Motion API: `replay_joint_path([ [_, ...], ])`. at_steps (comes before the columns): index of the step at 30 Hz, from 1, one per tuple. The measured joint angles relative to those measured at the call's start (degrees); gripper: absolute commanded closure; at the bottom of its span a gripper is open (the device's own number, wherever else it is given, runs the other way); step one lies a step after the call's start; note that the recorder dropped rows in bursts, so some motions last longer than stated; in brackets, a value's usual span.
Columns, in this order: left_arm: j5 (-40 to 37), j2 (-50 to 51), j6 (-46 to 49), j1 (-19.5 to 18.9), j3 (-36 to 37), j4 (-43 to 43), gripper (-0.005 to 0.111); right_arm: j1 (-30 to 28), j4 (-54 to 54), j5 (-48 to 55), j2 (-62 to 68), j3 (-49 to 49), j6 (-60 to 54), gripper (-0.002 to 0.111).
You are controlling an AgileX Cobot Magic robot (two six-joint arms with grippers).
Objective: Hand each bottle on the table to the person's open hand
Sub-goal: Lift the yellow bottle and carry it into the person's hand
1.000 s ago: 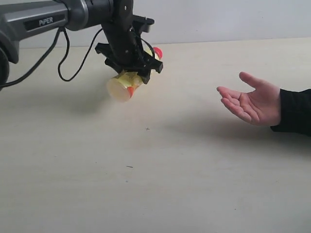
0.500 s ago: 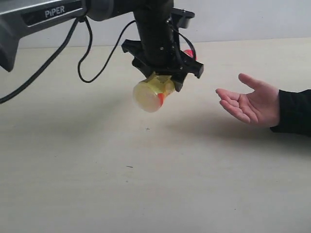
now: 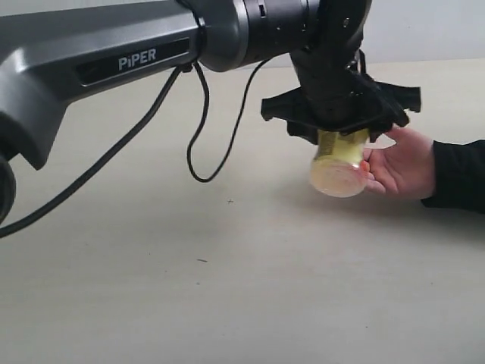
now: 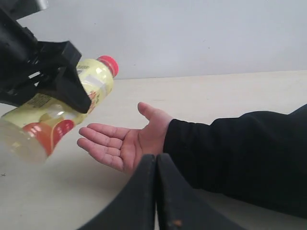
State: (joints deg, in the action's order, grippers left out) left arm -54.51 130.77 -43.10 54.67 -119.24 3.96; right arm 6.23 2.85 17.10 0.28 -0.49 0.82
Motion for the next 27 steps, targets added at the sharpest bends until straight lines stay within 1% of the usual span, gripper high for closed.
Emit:
replay_joint_path([
  [4,6.50,-0.16,-5.44,1.39,0.00,-2.22,0.107,0.00,0.00,0.00,0.00,0.00,0.00,0.108],
  [7,9.29,0.18,-8.31,1.93,0.00,-3.14,0.107,0.00,0.00,0.00,0.00,0.00,0.00,0.108],
  [13,11.17,2.66,-11.09,1.93,0.00,-3.96,0.107,0.00,0.00,0.00,0.00,0.00,0.00,0.108],
  [22,15.33,5.47,-11.46,1.93,0.00,-5.38,0.107,0.00,0.00,0.00,0.00,0.00,0.00,0.108],
  [27,15.97,7.08,-11.46,1.93,0.00,-5.38,0.106,0.00,0.00,0.00,0.00,0.00,0.00,0.108],
])
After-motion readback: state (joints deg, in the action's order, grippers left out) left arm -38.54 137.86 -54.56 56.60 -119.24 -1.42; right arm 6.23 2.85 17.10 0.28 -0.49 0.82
